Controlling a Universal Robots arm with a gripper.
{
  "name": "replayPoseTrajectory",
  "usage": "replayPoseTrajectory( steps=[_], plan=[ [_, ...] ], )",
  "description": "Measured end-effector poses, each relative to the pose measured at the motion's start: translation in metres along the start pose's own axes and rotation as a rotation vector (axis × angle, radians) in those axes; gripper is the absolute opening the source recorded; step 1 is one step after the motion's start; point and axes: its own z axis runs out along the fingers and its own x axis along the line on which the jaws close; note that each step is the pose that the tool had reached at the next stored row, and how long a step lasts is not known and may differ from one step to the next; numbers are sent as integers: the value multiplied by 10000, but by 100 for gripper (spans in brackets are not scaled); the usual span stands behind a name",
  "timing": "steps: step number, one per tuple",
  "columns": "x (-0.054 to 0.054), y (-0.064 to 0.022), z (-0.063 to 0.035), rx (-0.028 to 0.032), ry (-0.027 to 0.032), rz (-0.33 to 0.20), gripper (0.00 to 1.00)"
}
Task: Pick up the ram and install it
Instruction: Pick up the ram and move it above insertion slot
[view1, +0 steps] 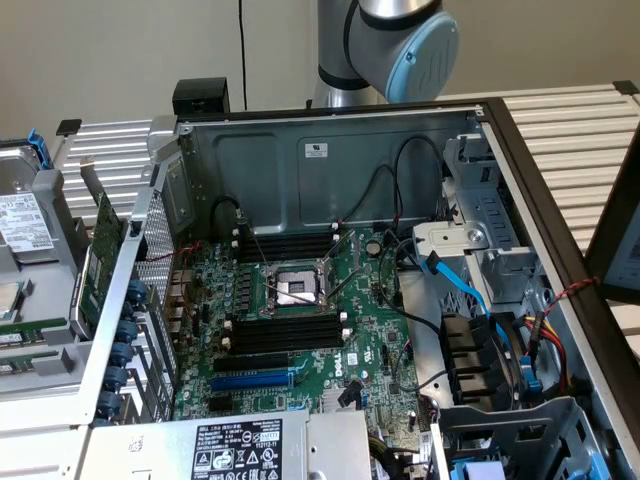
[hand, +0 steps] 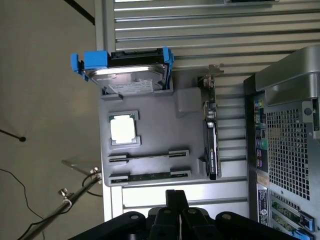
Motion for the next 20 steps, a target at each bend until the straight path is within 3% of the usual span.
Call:
replayPoseTrajectory(
  steps=[10,11,12,20],
  plan=[
    [0,0,0,0,0,0,11],
    [5,2,-1,2,-25,-7,11],
    [5,4,0,8,-42,-95,11],
    [6,4,2,-16,17,-1528,11]
  ],
)
